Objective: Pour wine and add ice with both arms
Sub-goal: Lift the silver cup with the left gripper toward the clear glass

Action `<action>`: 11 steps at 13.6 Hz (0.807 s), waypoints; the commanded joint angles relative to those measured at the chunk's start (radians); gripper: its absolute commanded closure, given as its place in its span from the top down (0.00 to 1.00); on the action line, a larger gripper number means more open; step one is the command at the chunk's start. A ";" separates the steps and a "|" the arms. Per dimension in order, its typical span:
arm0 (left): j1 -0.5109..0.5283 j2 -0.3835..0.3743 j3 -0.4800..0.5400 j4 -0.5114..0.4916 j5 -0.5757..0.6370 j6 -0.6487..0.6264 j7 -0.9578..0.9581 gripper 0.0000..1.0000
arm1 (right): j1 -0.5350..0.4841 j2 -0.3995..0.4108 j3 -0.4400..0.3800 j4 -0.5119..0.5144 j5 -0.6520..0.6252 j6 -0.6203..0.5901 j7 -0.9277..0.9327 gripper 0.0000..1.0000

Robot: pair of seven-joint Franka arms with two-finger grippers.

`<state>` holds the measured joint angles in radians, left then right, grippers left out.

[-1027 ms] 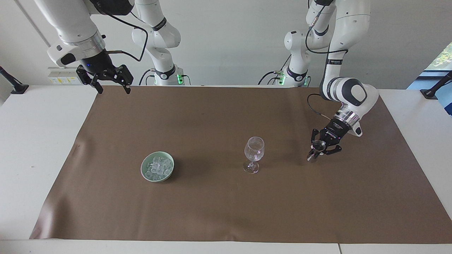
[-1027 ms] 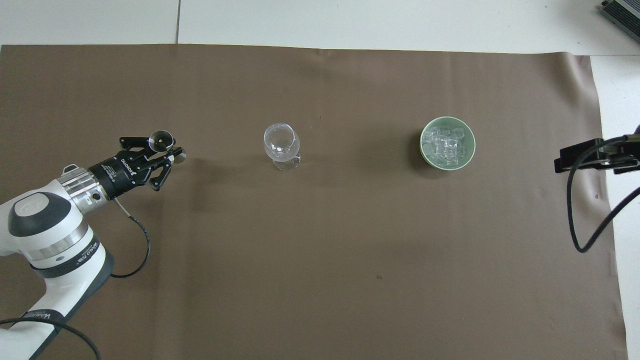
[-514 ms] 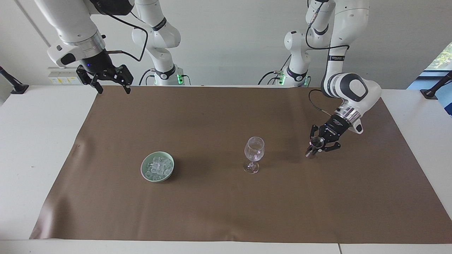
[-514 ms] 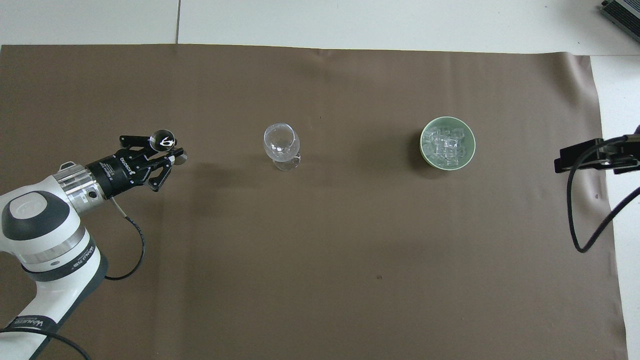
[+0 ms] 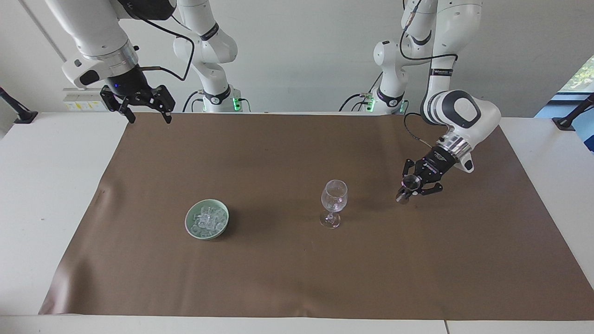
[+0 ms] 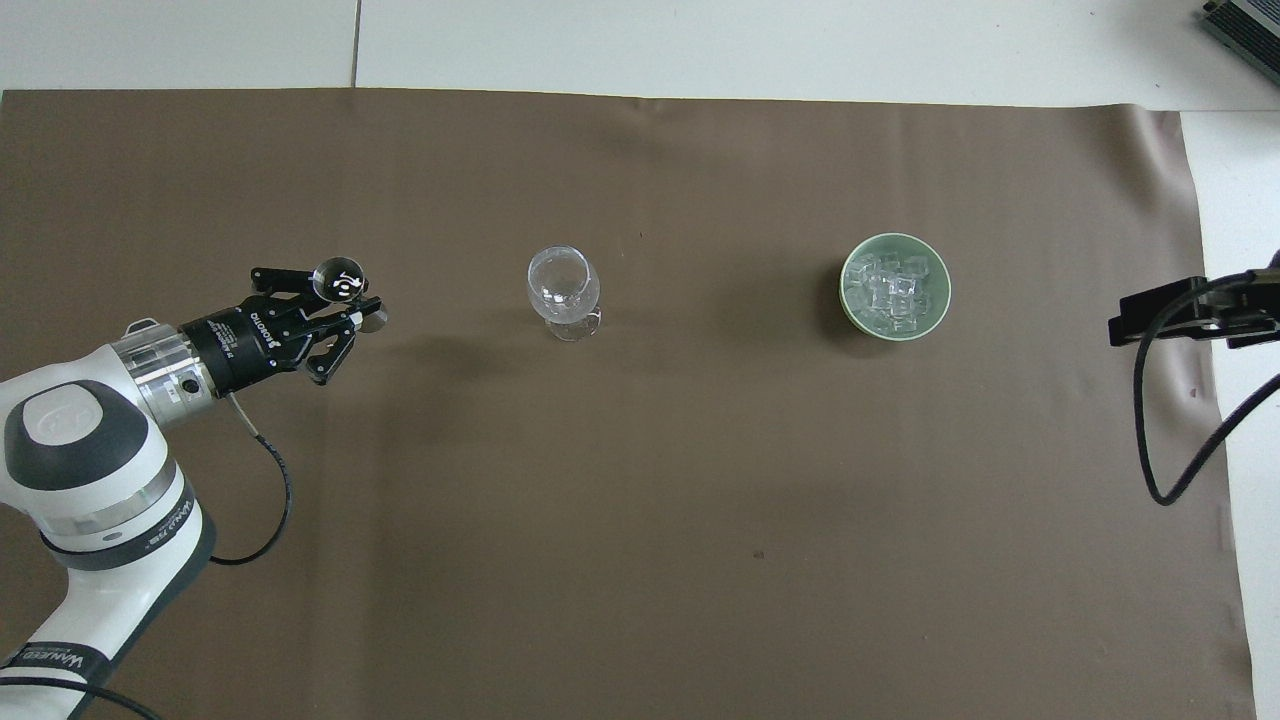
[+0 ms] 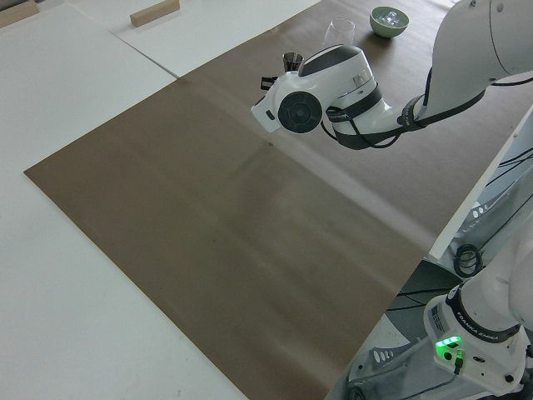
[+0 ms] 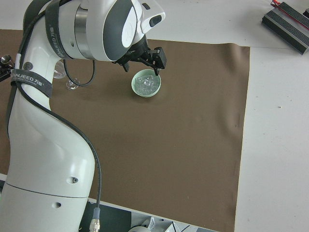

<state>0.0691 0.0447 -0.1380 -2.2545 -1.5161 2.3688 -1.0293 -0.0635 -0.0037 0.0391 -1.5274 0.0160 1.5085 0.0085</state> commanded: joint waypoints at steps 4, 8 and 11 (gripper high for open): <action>-0.008 -0.098 -0.051 -0.010 0.105 0.020 -0.080 0.00 | -0.009 -0.016 0.004 -0.020 0.009 0.004 -0.005 1.00; -0.003 -0.130 -0.101 -0.010 0.111 0.023 -0.081 0.00 | -0.009 -0.016 0.004 -0.020 0.009 0.004 -0.005 1.00; -0.002 -0.144 -0.114 -0.011 0.139 0.021 -0.081 0.00 | -0.009 -0.016 0.004 -0.020 0.009 0.004 -0.005 1.00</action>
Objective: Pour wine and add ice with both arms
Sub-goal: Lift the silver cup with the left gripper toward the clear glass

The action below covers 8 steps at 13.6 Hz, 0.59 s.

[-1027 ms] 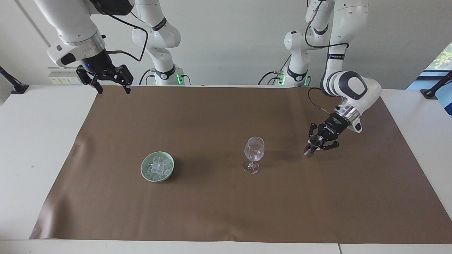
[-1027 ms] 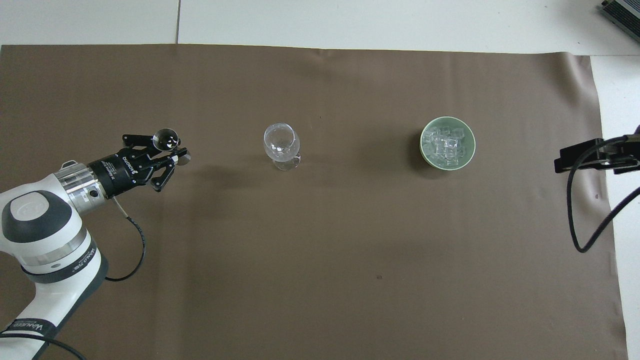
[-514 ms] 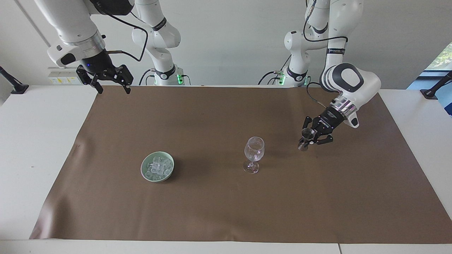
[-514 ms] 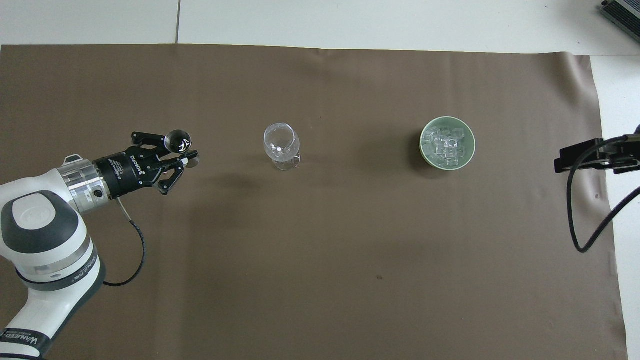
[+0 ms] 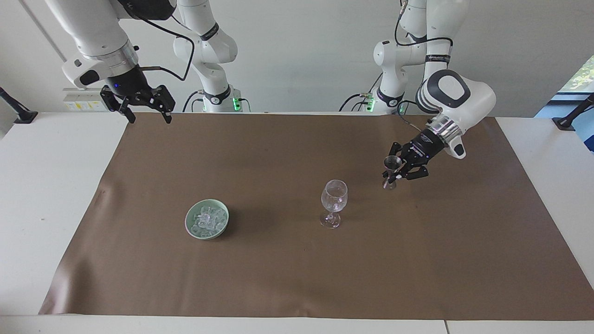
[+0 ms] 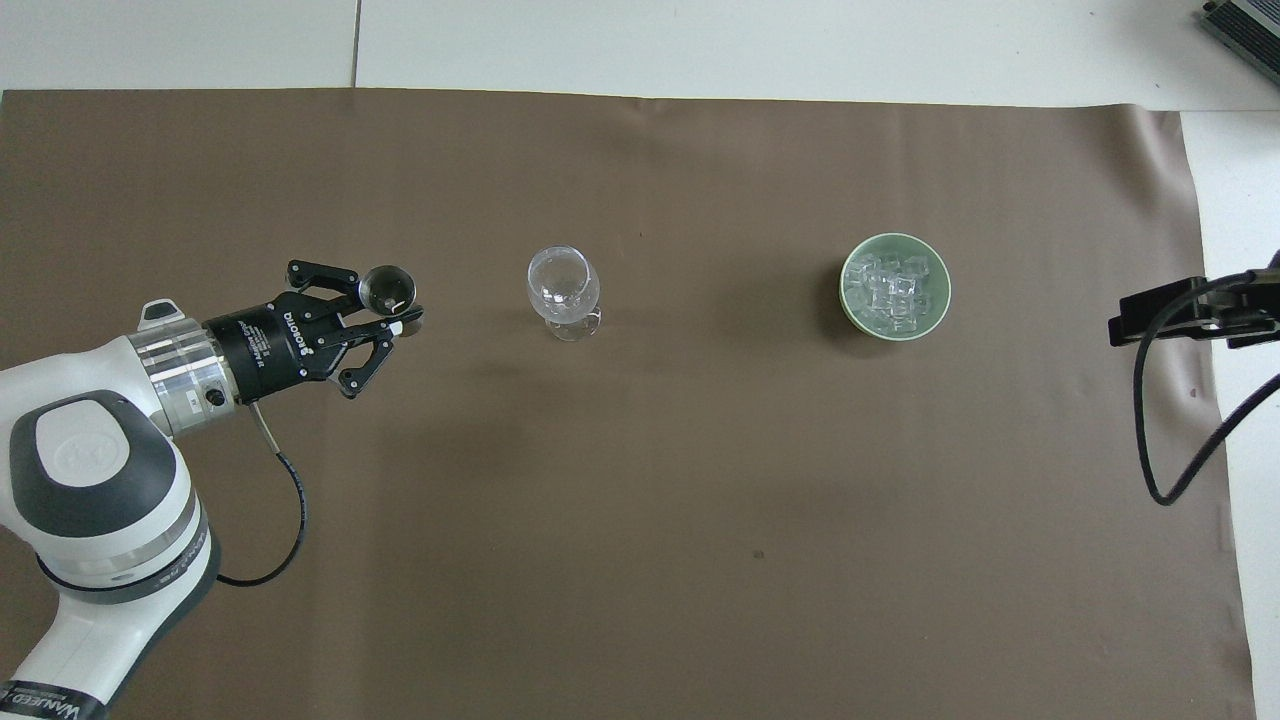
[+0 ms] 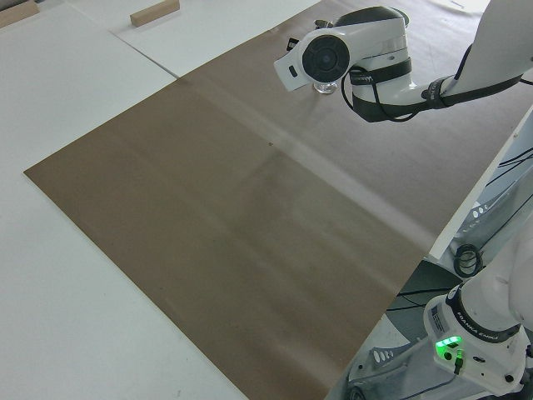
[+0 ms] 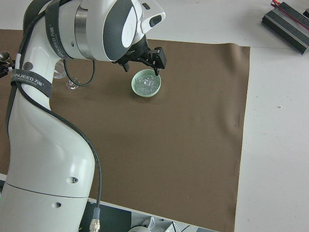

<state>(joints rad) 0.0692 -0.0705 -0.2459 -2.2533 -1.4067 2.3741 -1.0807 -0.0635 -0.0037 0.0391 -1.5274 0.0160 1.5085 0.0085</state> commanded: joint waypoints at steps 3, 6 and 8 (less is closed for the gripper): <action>-0.002 -0.029 -0.036 -0.008 0.084 0.023 -0.071 0.00 | -0.009 -0.016 0.004 -0.020 0.009 0.004 -0.005 1.00; -0.003 -0.020 -0.072 0.024 0.159 0.046 -0.166 0.00 | -0.009 -0.016 0.004 -0.020 0.009 0.004 -0.005 1.00; -0.003 -0.014 -0.085 0.032 0.179 0.065 -0.215 0.00 | -0.009 -0.016 0.004 -0.020 0.009 0.004 -0.005 1.00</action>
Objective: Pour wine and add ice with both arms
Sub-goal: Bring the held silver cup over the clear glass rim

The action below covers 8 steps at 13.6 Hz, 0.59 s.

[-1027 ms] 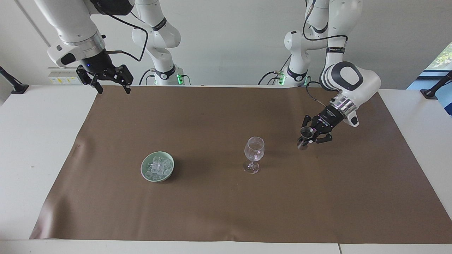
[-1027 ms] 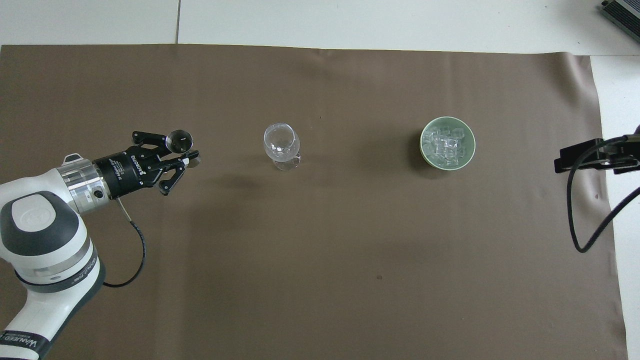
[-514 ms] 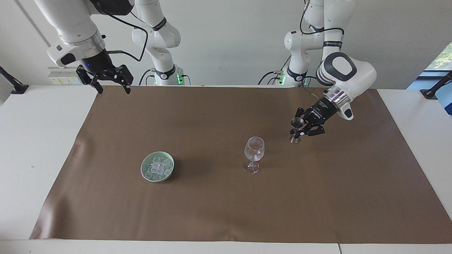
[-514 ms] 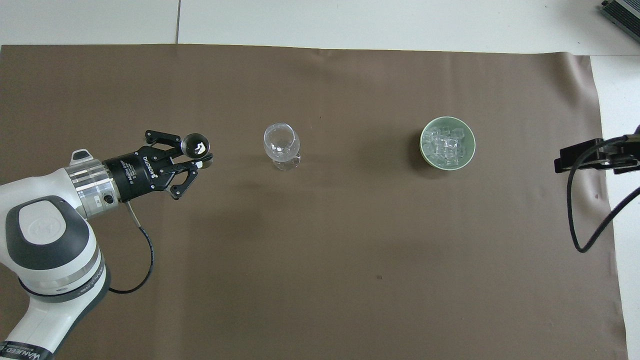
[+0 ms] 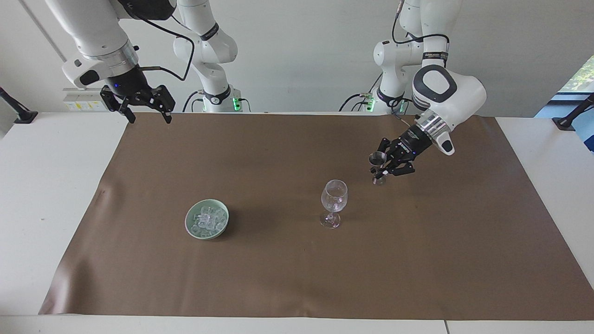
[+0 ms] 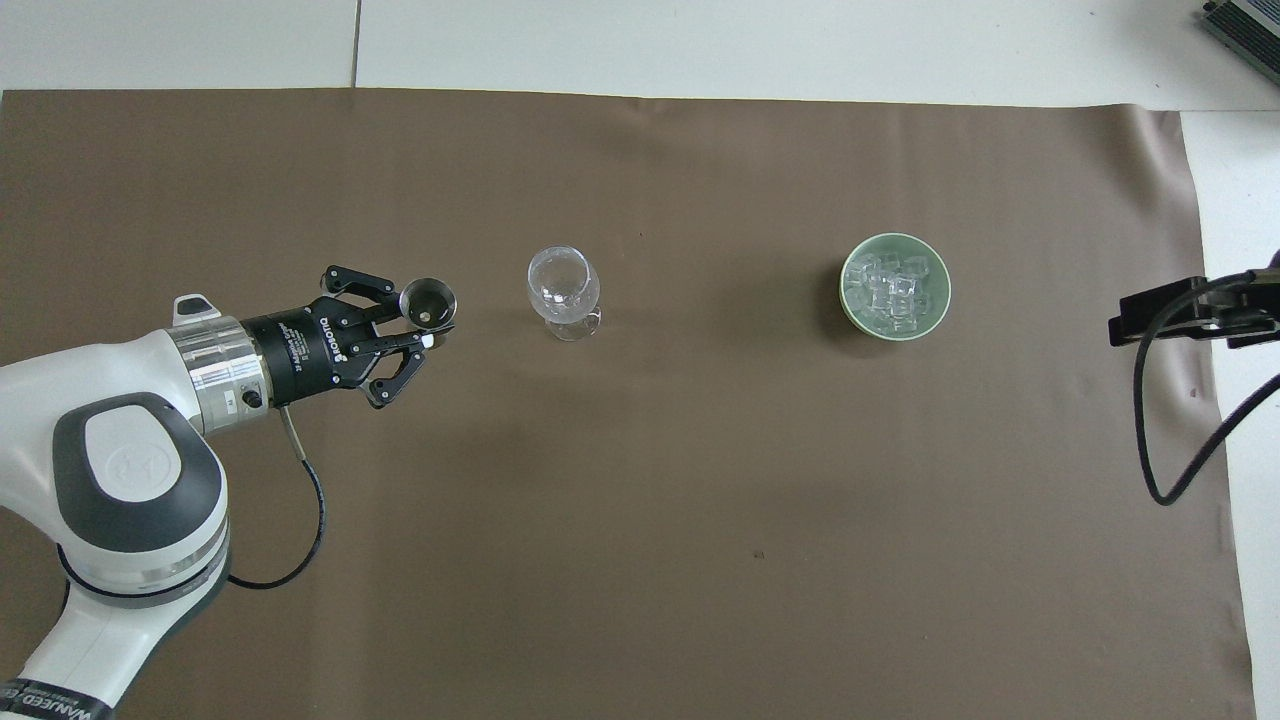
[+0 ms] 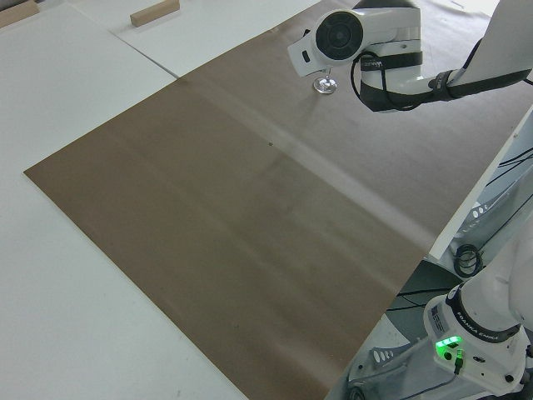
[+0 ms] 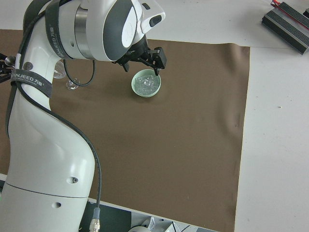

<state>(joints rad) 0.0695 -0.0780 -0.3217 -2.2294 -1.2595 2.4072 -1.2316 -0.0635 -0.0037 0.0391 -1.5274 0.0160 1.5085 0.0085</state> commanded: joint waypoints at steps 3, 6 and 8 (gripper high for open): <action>-0.005 0.001 -0.040 0.022 0.032 0.095 -0.164 0.00 | -0.009 -0.016 0.004 -0.020 0.008 0.004 -0.005 1.00; -0.005 0.033 -0.080 0.056 0.083 0.154 -0.279 0.00 | -0.009 -0.016 0.004 -0.020 0.008 0.004 -0.005 1.00; -0.007 0.050 -0.094 0.071 0.161 0.174 -0.366 0.00 | -0.009 -0.016 0.004 -0.020 0.008 0.004 -0.005 1.00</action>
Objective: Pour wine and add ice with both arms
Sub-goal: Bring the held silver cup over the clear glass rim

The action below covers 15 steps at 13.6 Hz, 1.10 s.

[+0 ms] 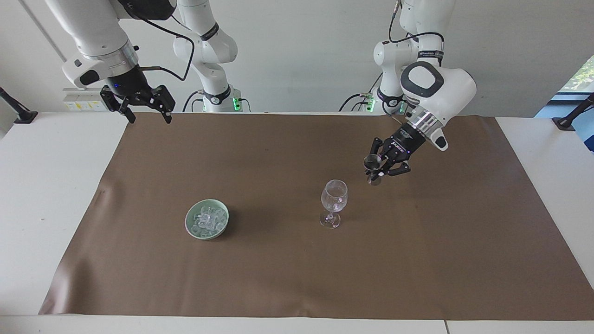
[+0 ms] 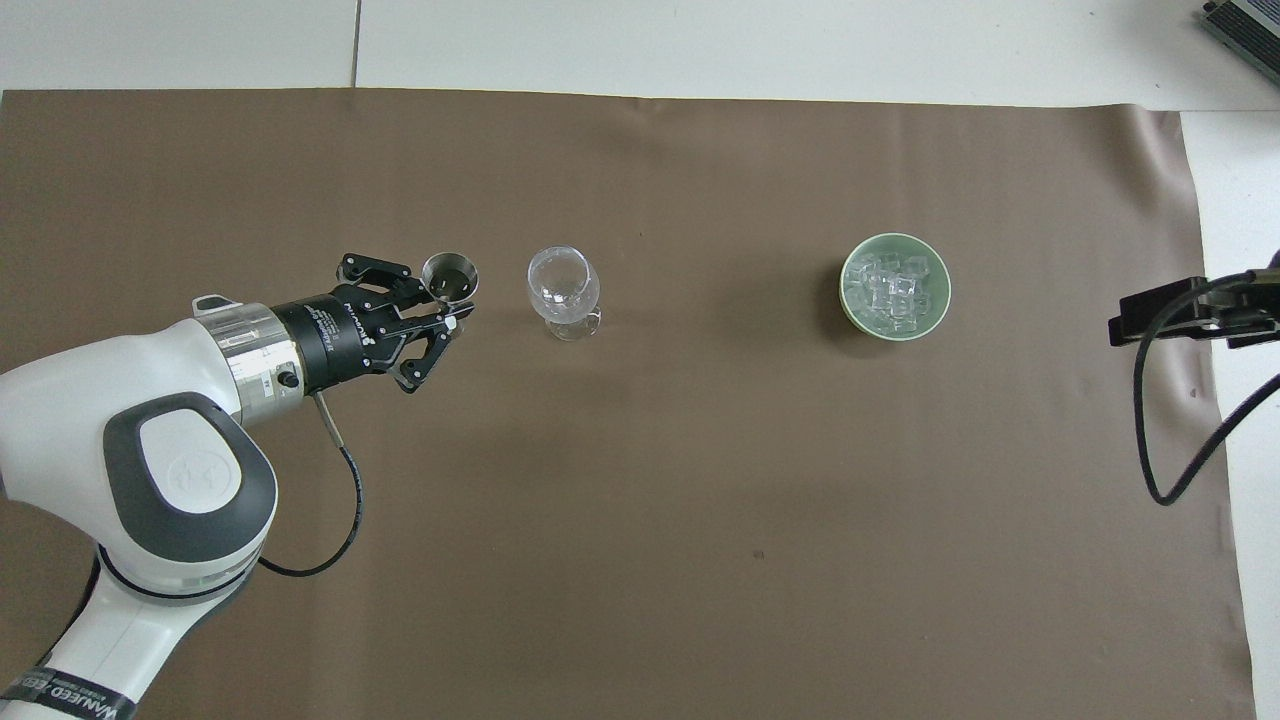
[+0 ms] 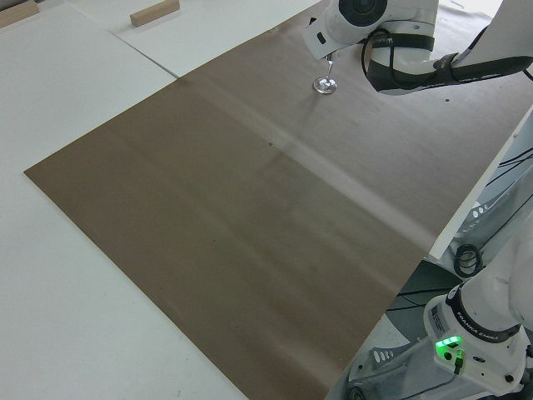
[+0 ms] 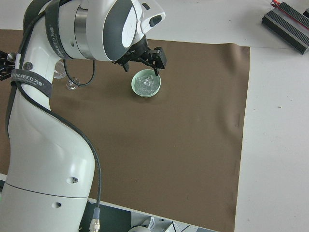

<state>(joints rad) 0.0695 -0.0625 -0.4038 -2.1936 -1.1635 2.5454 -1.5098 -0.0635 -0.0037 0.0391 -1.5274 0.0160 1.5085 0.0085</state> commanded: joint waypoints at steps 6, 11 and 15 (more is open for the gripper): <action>-0.002 0.055 -0.035 0.066 0.165 0.050 -0.176 0.00 | -0.009 -0.016 0.004 -0.020 0.009 0.004 -0.005 1.00; -0.004 0.056 -0.049 0.066 0.280 0.052 -0.178 0.00 | -0.009 -0.016 0.004 -0.020 0.009 0.004 -0.005 1.00; -0.007 0.064 -0.066 0.071 0.304 0.055 -0.179 0.00 | -0.009 -0.016 0.004 -0.020 0.009 0.004 -0.005 1.00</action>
<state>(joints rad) 0.0696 -0.0136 -0.4556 -2.1419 -0.8972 2.5781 -1.6618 -0.0635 -0.0037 0.0391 -1.5274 0.0160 1.5085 0.0085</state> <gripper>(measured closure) 0.784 0.000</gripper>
